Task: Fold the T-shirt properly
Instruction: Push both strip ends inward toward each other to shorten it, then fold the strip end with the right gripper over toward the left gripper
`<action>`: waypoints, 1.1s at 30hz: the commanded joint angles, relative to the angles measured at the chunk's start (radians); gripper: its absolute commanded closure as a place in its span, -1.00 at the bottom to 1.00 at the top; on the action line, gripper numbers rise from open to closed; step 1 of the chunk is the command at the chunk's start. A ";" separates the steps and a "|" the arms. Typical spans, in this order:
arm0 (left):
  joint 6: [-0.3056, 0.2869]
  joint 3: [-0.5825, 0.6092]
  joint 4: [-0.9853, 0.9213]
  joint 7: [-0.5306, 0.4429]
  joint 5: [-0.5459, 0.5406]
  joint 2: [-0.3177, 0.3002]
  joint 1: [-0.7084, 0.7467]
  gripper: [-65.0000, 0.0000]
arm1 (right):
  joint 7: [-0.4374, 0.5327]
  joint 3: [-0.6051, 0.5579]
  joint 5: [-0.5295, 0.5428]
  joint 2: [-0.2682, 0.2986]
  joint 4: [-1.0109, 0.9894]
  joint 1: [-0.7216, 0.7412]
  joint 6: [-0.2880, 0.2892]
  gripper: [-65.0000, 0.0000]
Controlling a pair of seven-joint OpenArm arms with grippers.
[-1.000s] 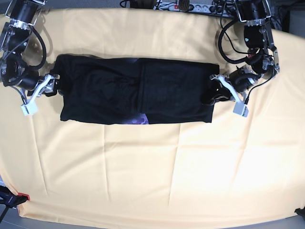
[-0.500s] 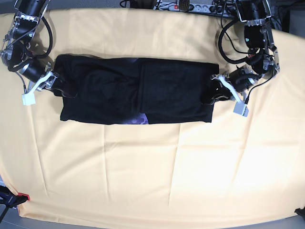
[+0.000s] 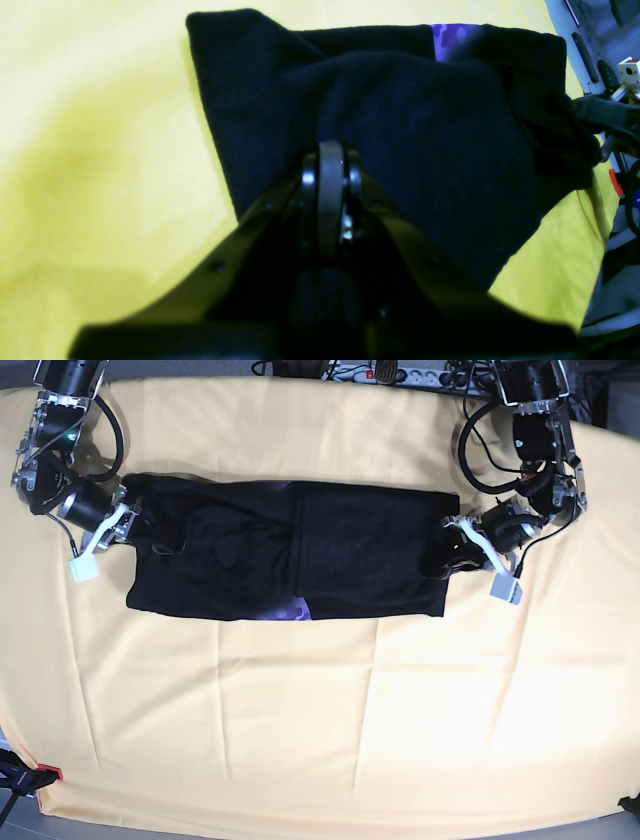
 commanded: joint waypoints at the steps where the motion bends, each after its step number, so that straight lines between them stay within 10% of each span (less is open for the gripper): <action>1: -0.006 -0.002 0.011 -0.005 -0.038 -0.008 -0.012 1.00 | 0.018 0.005 0.011 0.012 0.010 0.006 -0.003 0.36; 4: -0.007 -0.002 0.011 -0.005 -0.109 -0.014 -0.015 1.00 | 0.018 0.005 0.013 0.012 0.018 0.006 -0.003 1.00; 15: -0.018 -0.116 0.013 0.014 -0.257 -0.072 -0.019 1.00 | -0.053 0.102 -0.182 0.027 0.287 0.053 -0.003 1.00; 23: -0.018 -0.180 0.013 0.048 -0.254 -0.071 -0.010 1.00 | -0.018 0.117 -0.399 0.156 0.502 0.052 -0.064 1.00; 29: -0.018 -0.179 0.013 0.048 -0.254 -0.072 -0.009 1.00 | -0.018 0.116 -0.304 0.139 0.693 0.035 -0.135 1.00; 33: -0.018 -0.179 0.013 0.048 -0.254 -0.072 -0.009 1.00 | -0.018 0.113 -0.183 0.032 0.756 0.033 -0.100 1.00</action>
